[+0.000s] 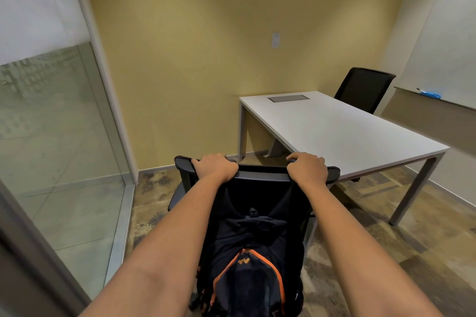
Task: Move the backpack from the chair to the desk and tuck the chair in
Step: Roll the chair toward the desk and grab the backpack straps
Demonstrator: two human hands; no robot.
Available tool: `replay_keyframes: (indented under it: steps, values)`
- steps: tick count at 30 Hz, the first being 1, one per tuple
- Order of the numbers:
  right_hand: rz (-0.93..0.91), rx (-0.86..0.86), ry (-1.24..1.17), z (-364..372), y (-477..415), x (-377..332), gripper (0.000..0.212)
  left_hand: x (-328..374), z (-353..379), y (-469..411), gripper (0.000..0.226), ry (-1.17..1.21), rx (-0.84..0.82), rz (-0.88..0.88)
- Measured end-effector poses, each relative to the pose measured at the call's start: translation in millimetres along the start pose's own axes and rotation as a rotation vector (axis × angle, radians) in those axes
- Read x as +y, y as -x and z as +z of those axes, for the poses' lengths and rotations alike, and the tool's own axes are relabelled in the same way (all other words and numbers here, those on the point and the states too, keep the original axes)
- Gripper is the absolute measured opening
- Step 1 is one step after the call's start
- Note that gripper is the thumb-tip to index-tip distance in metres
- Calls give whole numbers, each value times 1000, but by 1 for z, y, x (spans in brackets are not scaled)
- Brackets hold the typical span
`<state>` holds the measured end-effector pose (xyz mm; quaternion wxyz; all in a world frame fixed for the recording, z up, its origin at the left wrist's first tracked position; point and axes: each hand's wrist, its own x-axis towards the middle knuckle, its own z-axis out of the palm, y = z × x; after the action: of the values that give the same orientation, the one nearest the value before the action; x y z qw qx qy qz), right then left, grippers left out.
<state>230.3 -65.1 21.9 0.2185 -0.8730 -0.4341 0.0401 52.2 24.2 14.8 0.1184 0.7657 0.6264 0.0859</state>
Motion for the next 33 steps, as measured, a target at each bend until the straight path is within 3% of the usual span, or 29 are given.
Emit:
replay_keyframes:
  steps: [11,19,24,30,33]
  values:
    - [123,130,207,-13,-21,25,32,1,-1,0,38,54,26,-27]
    - [271,157,43,-26,-34,61,30,-2,0,-5,40,75,52,-72]
    - [311,217,-194,-28,-26,80,35,3,0,-3,57,-29,54,-278]
    - [376,314,-323,-5,-2,106,36,6,-14,0,101,173,-7,-528]
    - [359,311,-323,4,3,104,38,0,-18,4,95,149,26,-517]
